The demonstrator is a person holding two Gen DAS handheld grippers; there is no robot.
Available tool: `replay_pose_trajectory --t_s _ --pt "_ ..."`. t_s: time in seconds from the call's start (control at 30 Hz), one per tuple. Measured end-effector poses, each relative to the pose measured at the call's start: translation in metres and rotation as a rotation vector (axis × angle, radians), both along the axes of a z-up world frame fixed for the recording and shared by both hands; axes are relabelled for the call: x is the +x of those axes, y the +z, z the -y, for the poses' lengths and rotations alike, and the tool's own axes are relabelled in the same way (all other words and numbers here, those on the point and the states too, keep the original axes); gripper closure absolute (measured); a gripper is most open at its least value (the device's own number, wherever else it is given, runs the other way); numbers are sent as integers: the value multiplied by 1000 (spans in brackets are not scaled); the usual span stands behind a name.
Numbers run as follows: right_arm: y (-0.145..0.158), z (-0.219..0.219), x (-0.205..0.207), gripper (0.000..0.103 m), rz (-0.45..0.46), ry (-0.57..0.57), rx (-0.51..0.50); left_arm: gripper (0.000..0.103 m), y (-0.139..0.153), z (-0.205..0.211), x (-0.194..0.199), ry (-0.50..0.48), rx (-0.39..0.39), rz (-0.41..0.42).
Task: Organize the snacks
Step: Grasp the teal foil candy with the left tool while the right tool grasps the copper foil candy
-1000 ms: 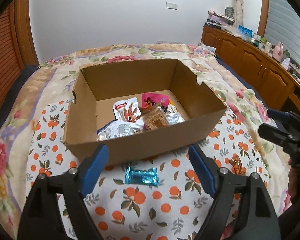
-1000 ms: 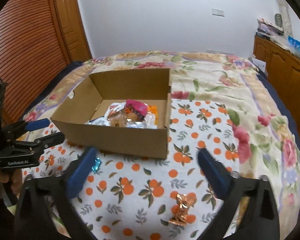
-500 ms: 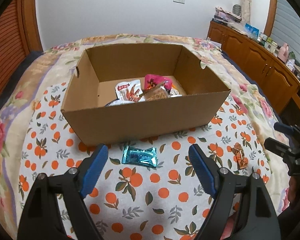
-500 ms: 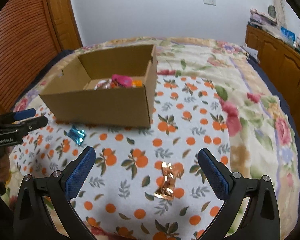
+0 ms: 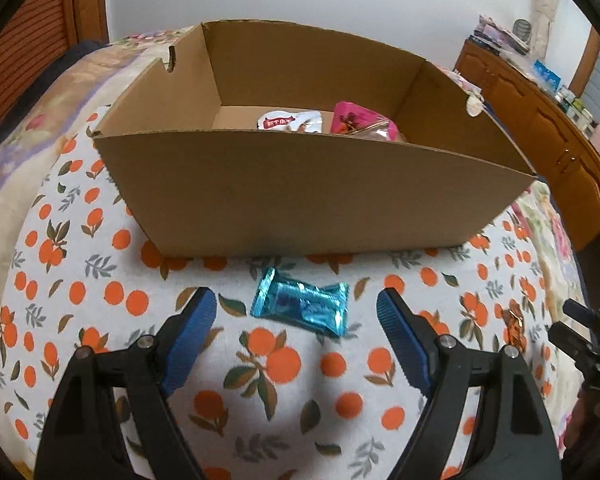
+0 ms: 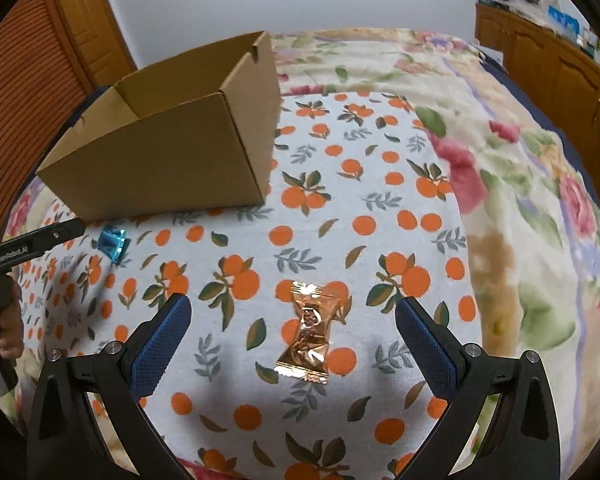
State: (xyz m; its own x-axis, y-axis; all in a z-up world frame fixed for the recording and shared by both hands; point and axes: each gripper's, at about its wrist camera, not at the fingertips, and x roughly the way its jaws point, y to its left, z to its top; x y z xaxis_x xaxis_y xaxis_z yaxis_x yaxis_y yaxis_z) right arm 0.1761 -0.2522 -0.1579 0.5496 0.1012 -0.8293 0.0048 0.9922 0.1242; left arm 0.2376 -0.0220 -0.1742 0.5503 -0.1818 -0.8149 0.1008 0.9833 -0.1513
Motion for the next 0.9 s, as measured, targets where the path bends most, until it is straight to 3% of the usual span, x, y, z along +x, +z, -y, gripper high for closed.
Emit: replay_pose_trajectory --t_s 0.17,0.67,0.9 --pt "-8 -3 4 0 -26 5 4 20 -14 4 13 17 -2 -20" --pt "-20 -14 12 0 -59 37 7 20 -43 18 37 81 95 -26" --pt "-23 -12 15 0 -73 29 13 20 -54 19 42 88 130 -85"
